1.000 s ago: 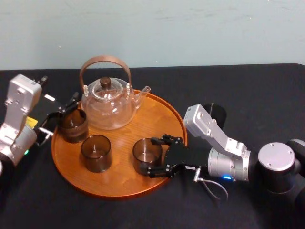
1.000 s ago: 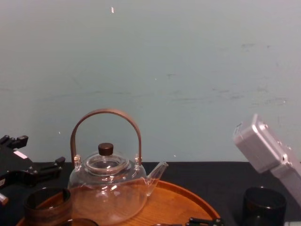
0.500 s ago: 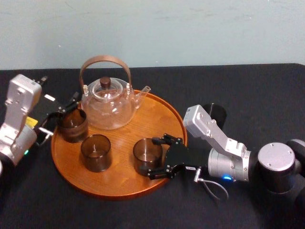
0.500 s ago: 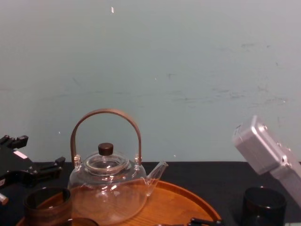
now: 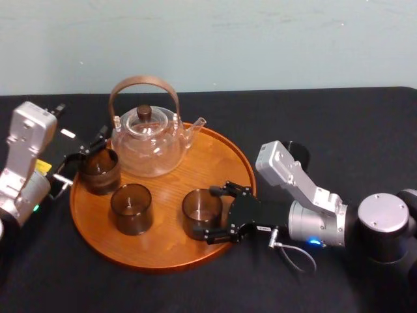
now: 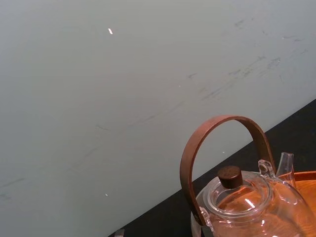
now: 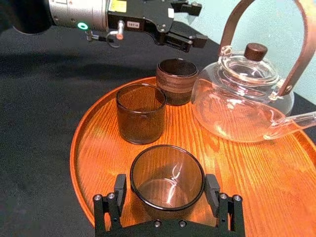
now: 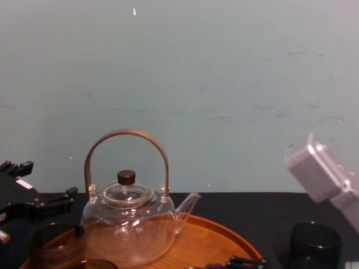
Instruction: Pick up the glass from the table and place it on the tray.
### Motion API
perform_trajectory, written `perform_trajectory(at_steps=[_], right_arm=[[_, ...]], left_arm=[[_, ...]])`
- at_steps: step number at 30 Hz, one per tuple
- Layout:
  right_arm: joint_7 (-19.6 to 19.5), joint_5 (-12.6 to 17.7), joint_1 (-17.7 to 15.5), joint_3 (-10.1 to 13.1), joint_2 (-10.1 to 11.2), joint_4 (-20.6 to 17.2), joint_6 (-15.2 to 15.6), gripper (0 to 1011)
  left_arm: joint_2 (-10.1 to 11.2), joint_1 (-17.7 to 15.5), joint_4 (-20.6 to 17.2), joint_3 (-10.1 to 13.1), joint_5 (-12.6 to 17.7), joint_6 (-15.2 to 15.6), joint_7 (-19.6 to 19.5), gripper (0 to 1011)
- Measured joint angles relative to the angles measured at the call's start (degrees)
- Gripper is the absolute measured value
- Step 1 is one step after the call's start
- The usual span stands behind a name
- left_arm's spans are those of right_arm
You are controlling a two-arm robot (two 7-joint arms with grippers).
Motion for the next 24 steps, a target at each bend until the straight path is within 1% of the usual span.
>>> perform_trajectory(at_steps=[7, 8, 10, 11, 14, 15, 17, 18, 21, 24], right_arm=[[0.98, 1.53, -1.27, 1.03, 2.06, -2.35, -0.42, 1003], [1.13, 1.96, -1.72, 1.39, 2.72, -3.09, -0.54, 1002], [1.26, 2.42, -2.12, 1.76, 3.36, -3.82, -0.69, 1002], [1.51, 2.93, -2.62, 2.14, 4.12, -4.63, -0.87, 1002], [1.87, 3.76, -3.32, 2.72, 5.22, -5.82, -1.24, 1002], [2.02, 4.36, -3.9, 3.23, 6.04, -6.67, -1.52, 1002], [2.07, 4.95, -4.45, 3.75, 6.8, -7.4, -1.8, 1002], [2.07, 5.55, -5.05, 4.31, 7.58, -8.17, -2.08, 1002], [1.93, 6.52, -6.01, 5.29, 8.64, -9.14, -2.5, 1003], [1.22, 7.9, -7.53, 6.95, 10.07, -10.33, -3.16, 1002]], left_arm=[[0.0, 0.0, 0.0, 0.0, 0.0, 0.0, 0.0, 1001], [0.0, 0.0, 0.0, 0.01, 0.0, 0.0, 0.0, 1001], [0.0, 0.0, 0.0, 0.0, 0.0, 0.0, 0.0, 1001], [0.0, 0.0, 0.0, 0.0, 0.0, 0.0, 0.0, 1001], [0.0, 0.0, 0.0, 0.0, 0.0, 0.0, 0.0, 1001], [0.0, 0.0, 0.0, 0.0, 0.0, 0.0, 0.0, 1001], [0.0, 0.0, 0.0, 0.0, 0.0, 0.0, 0.0, 1001], [0.0, 0.0, 0.0, 0.0, 0.0, 0.0, 0.0, 1001], [0.0, 0.0, 0.0, 0.0, 0.0, 0.0, 0.0, 1001], [0.0, 0.0, 0.0, 0.0, 0.0, 0.0, 0.0, 1001]])
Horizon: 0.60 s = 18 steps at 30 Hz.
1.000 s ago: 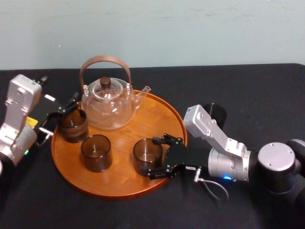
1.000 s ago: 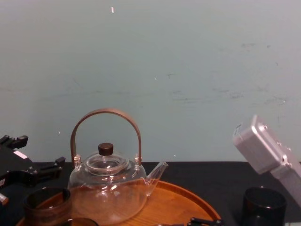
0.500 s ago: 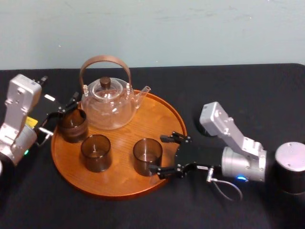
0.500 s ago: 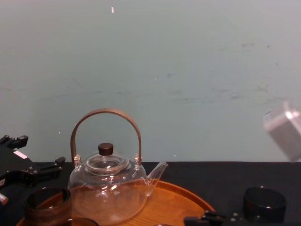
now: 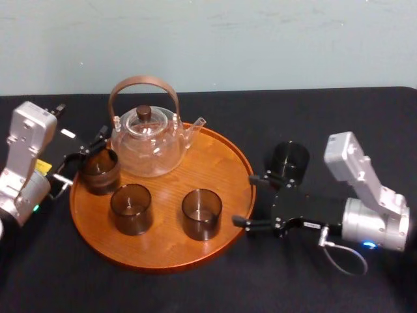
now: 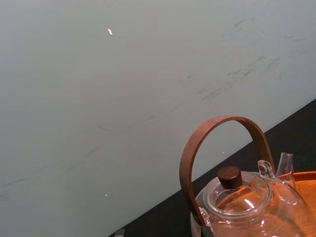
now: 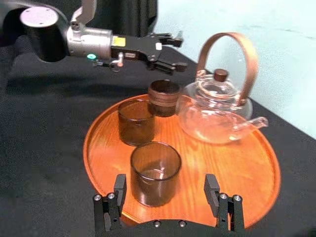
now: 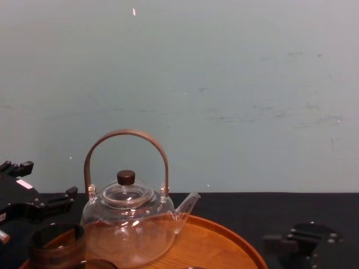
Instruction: Pick up the glass from the table and place it on the tray.
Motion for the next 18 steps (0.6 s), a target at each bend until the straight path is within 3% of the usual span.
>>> perform_trajectory(at_steps=[9, 18], right_arm=[[-3.71, 1.72, -3.02, 3.96, 1.56, -0.85, -0.54, 1002], [-9.47, 2.01, -5.63, 8.79, 1.23, -0.57, -0.13, 1002]], left_arm=[[0.0, 0.0, 0.0, 0.0, 0.0, 0.0, 0.0, 1001], [0.0, 0.0, 0.0, 0.0, 0.0, 0.0, 0.0, 1001]])
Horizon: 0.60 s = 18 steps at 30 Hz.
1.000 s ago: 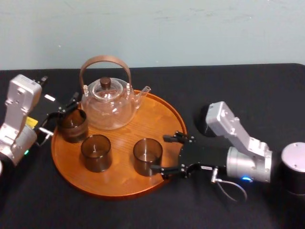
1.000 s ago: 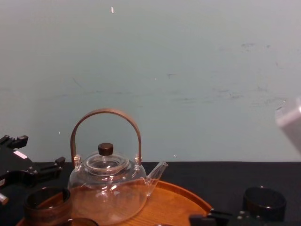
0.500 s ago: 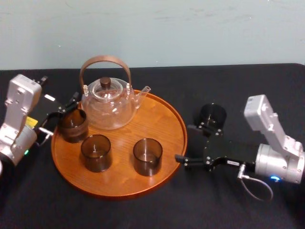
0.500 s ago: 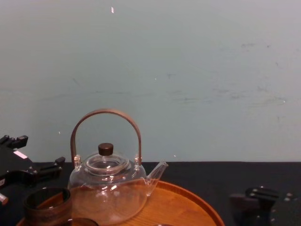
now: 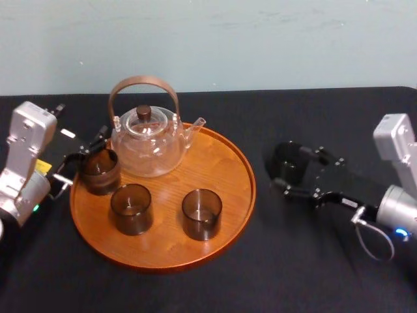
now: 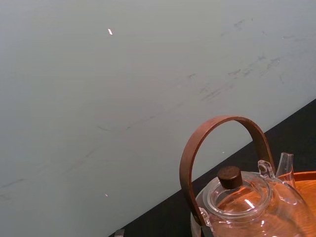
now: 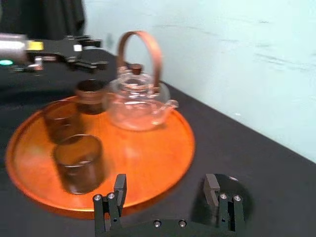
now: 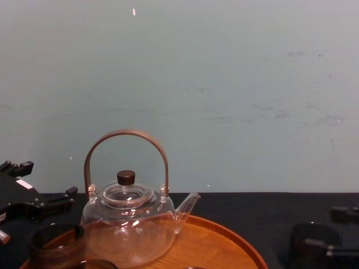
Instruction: Pick up the glass from the table and place it on the tray.
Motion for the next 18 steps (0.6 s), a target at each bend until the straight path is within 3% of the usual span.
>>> perform_trajectory(at_steps=[12, 18], right_arm=[[-4.57, -0.58, -1.22, 4.79, -1.58, 0.38, 0.11, 1002], [-5.3, -1.72, -1.11, 5.44, -2.28, 1.1, 1.71, 1002]], left_arm=[[0.0, 0.0, 0.0, 0.0, 0.0, 0.0, 0.0, 1001], [0.0, 0.0, 0.0, 0.0, 0.0, 0.0, 0.0, 1001]])
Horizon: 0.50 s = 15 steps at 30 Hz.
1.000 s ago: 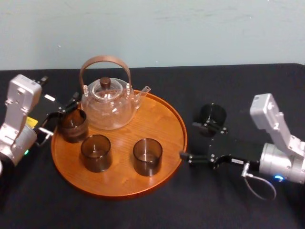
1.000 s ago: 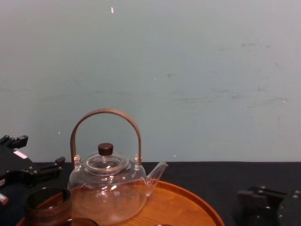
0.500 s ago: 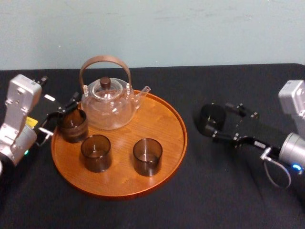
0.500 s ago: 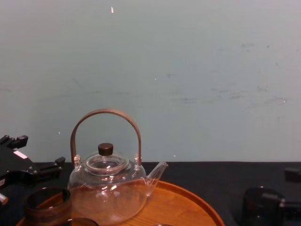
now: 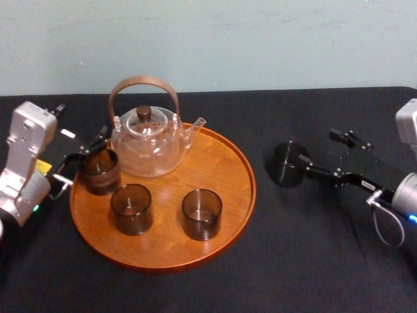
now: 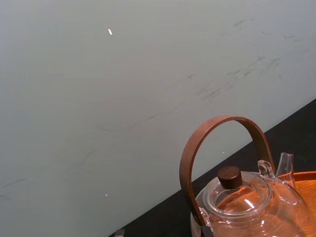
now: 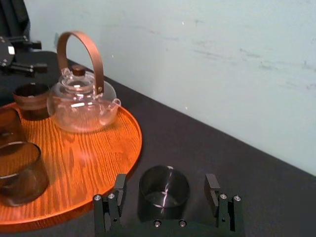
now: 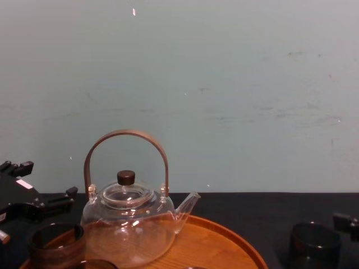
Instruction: Pick up the glass from the table and place it on the tray.
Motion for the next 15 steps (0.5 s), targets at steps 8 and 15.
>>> perform_trajectory(at_steps=[8, 15], right_arm=[[0.33, -0.85, 0.22, -0.09, -1.07, 1.13, 3.33, 1002], [0.75, -0.97, 0.43, -0.14, -1.75, 2.16, 4.96, 1002]], left_arm=[[0.0, 0.0, 0.0, 0.0, 0.0, 0.0, 0.0, 1001], [0.0, 0.0, 0.0, 0.0, 0.0, 0.0, 0.0, 1001]])
